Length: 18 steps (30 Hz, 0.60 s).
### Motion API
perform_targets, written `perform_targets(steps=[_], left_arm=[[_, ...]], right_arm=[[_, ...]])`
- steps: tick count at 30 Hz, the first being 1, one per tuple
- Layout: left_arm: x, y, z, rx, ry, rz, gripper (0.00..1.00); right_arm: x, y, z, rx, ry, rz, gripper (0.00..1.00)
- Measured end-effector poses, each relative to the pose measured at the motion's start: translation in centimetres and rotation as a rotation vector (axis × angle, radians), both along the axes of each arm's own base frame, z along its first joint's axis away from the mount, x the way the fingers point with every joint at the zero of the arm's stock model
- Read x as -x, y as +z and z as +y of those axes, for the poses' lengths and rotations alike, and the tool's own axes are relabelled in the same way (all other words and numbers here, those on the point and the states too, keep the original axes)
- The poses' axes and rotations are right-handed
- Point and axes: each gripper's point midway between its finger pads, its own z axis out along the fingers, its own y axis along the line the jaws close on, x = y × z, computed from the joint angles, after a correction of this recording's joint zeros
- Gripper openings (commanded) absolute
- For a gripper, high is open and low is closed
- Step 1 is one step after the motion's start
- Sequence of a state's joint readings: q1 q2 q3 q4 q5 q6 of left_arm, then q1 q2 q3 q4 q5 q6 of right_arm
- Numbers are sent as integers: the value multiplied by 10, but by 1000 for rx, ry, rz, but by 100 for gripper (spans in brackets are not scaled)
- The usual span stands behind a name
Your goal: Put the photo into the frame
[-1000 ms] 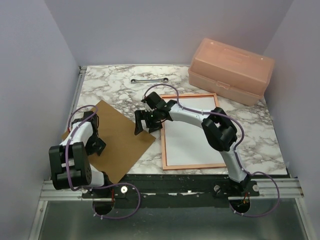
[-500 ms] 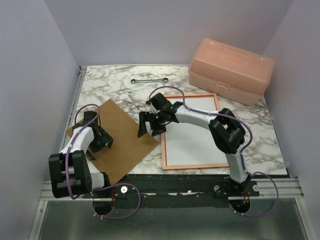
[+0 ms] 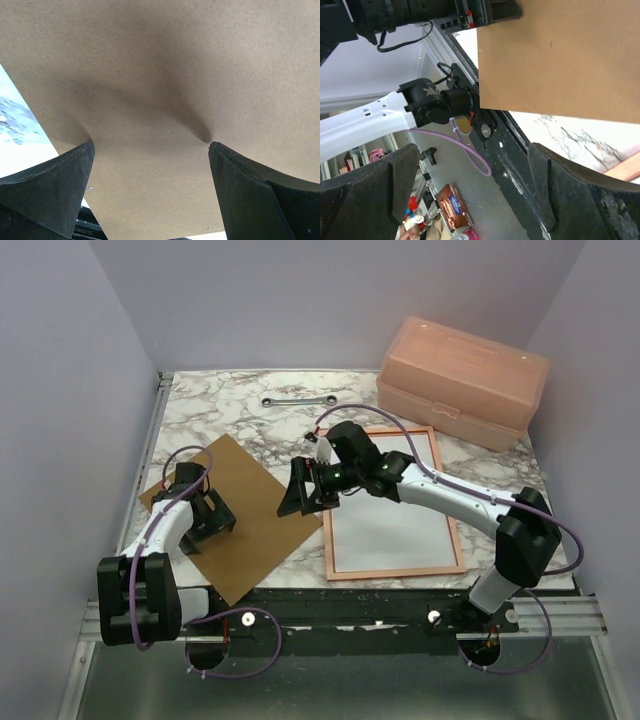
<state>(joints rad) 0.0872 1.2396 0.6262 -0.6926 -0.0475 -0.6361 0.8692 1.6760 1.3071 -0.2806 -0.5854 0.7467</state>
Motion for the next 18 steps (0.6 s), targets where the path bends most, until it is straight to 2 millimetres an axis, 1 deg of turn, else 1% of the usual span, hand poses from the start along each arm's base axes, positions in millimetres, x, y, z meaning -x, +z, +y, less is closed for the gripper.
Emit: perform_targets(steps=[2, 4, 6, 8, 10, 12, 14, 18], left_arm=[[-2, 1, -4, -2, -24, -8, 99], [-5, 3, -11, 6, -50, -29, 99], [-11, 5, -18, 28, -69, -60, 99], [-19, 10, -31, 84, -92, -125, 99], [-26, 14, -41, 135, -106, -184, 99], [-31, 18, -52, 195, -116, -237, 99], [-34, 21, -59, 232, -119, -266, 99], [-32, 24, -59, 239, -91, -265, 99]], right_arm=[[3, -3, -9, 18, -21, -5, 97], [-1, -13, -14, 62, -50, -11, 97], [-5, -29, -19, 121, -75, -18, 98], [-12, -42, -24, 178, -101, -36, 98], [-19, -59, -26, 234, -115, -40, 98], [-30, -75, -25, 289, -130, -57, 98], [-43, -87, -22, 331, -142, -75, 98], [-74, -103, -11, 385, -161, -110, 98]])
